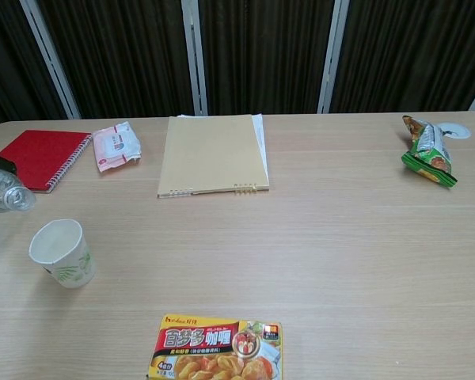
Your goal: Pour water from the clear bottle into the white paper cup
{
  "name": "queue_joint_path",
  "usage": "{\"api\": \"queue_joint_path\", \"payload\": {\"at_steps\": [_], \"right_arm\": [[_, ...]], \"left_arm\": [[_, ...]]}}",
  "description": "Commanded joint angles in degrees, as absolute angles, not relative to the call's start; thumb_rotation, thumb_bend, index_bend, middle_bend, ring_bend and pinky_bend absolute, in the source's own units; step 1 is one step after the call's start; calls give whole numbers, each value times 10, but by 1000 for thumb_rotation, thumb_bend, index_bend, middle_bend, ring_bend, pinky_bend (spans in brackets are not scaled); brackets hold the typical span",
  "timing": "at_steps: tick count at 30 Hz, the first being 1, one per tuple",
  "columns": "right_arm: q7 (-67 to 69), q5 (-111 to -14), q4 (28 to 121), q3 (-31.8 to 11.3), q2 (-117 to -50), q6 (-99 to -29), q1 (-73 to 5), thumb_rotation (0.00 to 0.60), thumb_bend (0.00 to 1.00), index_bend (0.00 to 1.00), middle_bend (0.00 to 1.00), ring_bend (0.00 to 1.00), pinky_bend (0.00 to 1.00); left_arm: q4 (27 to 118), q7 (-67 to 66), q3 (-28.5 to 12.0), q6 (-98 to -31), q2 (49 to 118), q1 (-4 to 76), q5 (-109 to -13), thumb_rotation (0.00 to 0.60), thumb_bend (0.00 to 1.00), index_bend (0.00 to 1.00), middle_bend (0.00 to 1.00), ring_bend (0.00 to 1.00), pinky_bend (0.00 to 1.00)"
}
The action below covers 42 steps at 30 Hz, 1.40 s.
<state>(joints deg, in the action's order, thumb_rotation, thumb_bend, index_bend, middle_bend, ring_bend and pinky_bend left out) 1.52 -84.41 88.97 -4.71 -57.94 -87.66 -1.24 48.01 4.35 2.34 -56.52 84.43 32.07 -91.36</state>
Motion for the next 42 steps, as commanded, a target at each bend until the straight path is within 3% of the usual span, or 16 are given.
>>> {"api": "queue_joint_path", "payload": {"at_steps": [1,30,40,42], "right_arm": [[15,-844,889,-47,-580,-876,-13,600,0,0,0,0,0],[16,-842,887,-48,-580,-872,-13,600,0,0,0,0,0],[15,-840,886,-48,-581,-870,-14,600,0,0,0,0,0],[13,-840,887,-48,-581,-870,-14,600,0,0,0,0,0]], "left_arm": [[475,26,23,-571,848,322,-913,600,701,520,495,331,367],[498,-56,21,-585,843,330,-906,600,700,520,496,331,366],[490,43,35,-603,830,327,-921,600,699,534,504,331,366],[502,135,39,-608,825,322,-921,600,698,537,506,332,366]]}}
